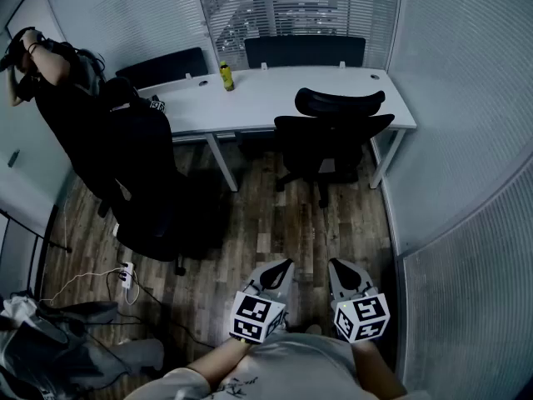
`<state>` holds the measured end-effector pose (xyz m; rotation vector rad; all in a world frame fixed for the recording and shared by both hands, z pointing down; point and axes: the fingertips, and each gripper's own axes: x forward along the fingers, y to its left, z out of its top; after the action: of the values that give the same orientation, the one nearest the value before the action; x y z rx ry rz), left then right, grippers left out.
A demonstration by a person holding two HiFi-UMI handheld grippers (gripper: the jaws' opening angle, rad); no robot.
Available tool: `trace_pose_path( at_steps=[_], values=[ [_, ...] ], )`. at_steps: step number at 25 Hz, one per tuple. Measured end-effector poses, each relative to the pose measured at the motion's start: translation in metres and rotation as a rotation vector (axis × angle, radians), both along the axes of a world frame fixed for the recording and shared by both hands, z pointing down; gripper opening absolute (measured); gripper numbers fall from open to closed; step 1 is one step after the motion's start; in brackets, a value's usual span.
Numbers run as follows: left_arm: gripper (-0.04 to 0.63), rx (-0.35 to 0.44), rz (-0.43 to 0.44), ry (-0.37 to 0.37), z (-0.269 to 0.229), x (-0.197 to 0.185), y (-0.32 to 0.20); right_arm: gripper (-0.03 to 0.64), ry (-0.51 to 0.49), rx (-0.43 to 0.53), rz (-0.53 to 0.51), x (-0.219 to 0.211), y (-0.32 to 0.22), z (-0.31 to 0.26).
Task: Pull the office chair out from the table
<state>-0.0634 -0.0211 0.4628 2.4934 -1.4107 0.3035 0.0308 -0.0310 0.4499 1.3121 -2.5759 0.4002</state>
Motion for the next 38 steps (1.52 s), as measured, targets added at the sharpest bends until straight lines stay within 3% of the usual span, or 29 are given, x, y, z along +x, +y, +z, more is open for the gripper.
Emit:
trace_pose_path(
  at_steps=[12,18,29,38],
  values=[
    [0.011,-0.01,-0.007,0.02,0.001,-0.013,0.006,0.008,0.005,0.002,0.003,-0.016,0.005,0.004],
    [0.011,-0.009,0.009,0.03,-0.003,-0.028,0.004,0.008,0.005,0.033,0.042,-0.026,0.006,-0.003],
    [0.011,0.014,0.05,0.013,0.006,-0.066,0.008,0.008,-0.001,0.006,0.083,-0.062,0.013,0.01],
    [0.011,0.008,0.072,0.029,0.008,-0.073,0.008,0.008,0.012,0.009,0.101,-0.071,0.012,0.009]
  ],
)
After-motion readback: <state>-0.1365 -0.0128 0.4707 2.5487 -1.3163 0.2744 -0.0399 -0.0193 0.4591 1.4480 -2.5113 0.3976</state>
